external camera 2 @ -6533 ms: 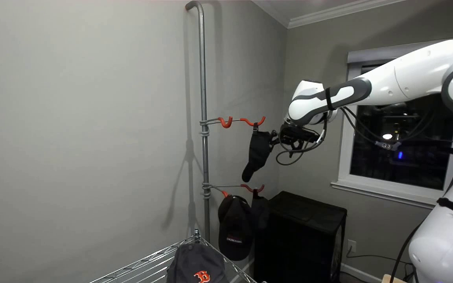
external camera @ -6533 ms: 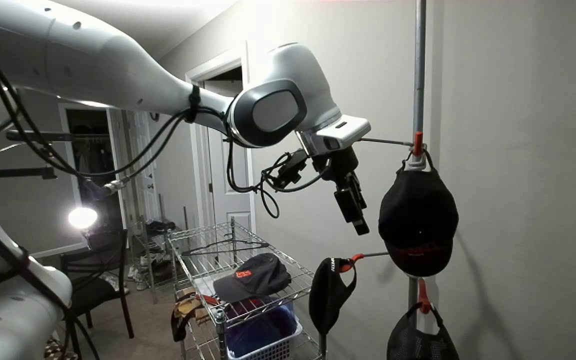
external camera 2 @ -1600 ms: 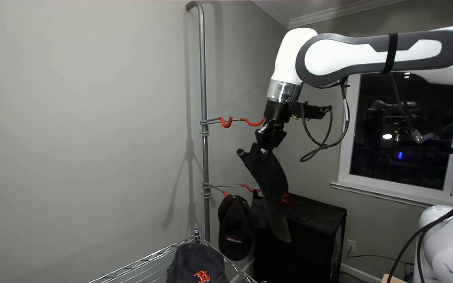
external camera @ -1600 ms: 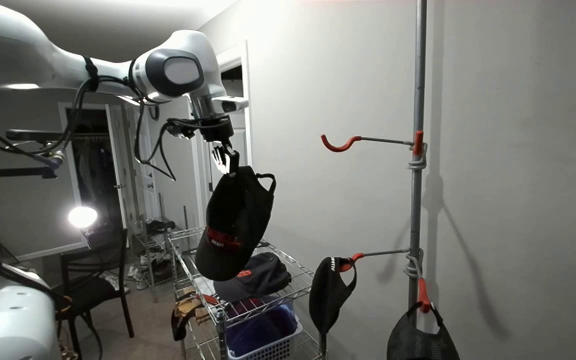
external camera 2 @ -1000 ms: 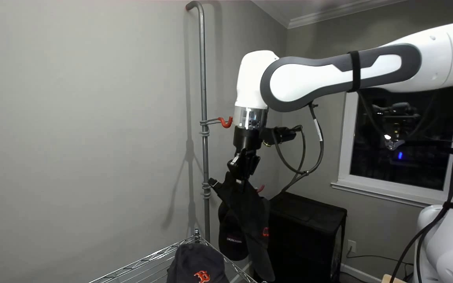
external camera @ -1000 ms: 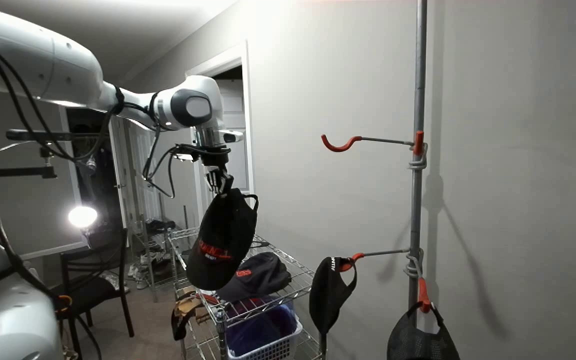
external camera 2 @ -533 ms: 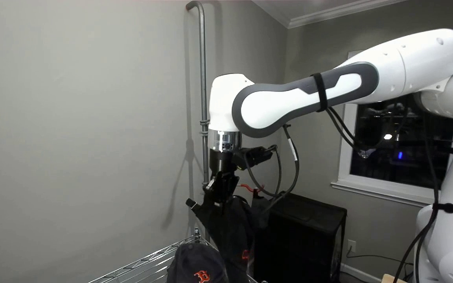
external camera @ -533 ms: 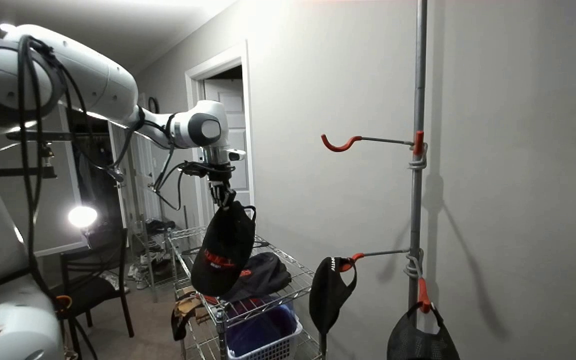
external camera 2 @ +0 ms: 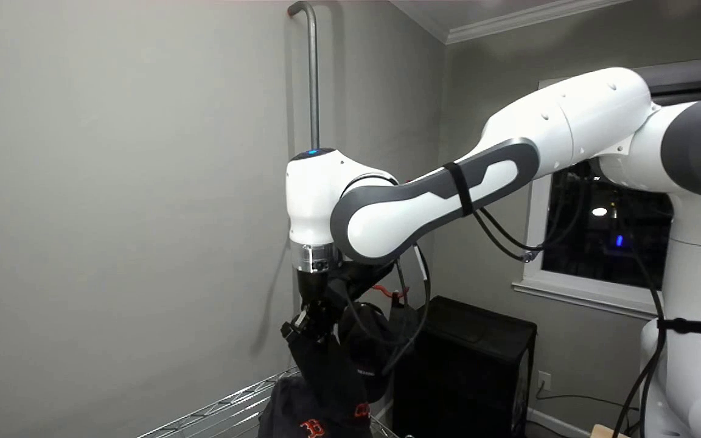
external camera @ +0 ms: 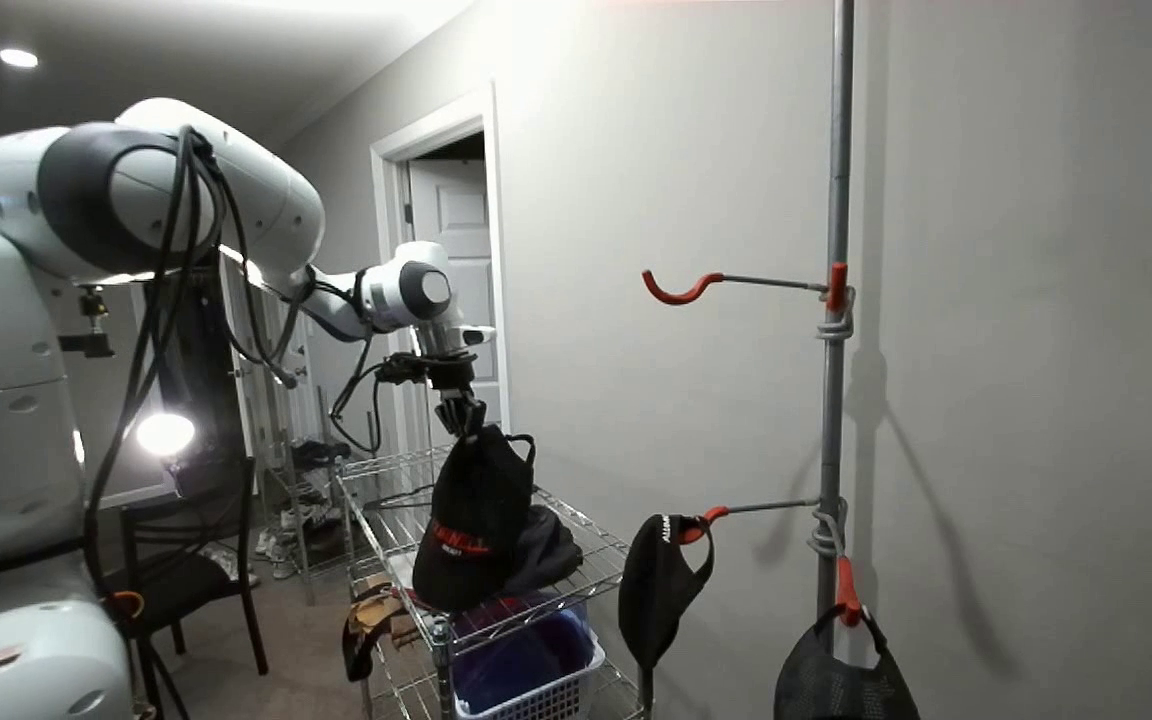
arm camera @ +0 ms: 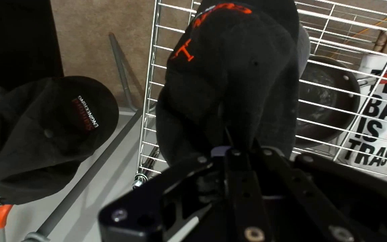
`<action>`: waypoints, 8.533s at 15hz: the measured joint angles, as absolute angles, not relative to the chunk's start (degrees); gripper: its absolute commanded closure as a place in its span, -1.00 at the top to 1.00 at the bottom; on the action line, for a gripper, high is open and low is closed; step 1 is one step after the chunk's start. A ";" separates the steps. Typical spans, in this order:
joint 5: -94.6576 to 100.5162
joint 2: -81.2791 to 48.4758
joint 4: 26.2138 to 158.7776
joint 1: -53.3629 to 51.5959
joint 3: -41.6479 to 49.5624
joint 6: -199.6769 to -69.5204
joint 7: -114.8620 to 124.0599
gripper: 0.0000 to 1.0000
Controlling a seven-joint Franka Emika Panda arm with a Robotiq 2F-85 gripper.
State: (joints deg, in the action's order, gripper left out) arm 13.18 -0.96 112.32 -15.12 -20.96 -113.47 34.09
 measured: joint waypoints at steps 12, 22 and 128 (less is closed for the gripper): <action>20.15 -10.16 105.28 -20.80 -17.44 -119.91 37.04 -0.43; 23.47 -12.06 104.20 -22.56 -14.71 -120.14 37.13 0.66; -8.02 29.82 133.98 -10.17 -10.41 -122.14 -10.07 -0.98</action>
State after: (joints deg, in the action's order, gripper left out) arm -8.02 29.82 133.98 -10.17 -10.41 -122.14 -10.07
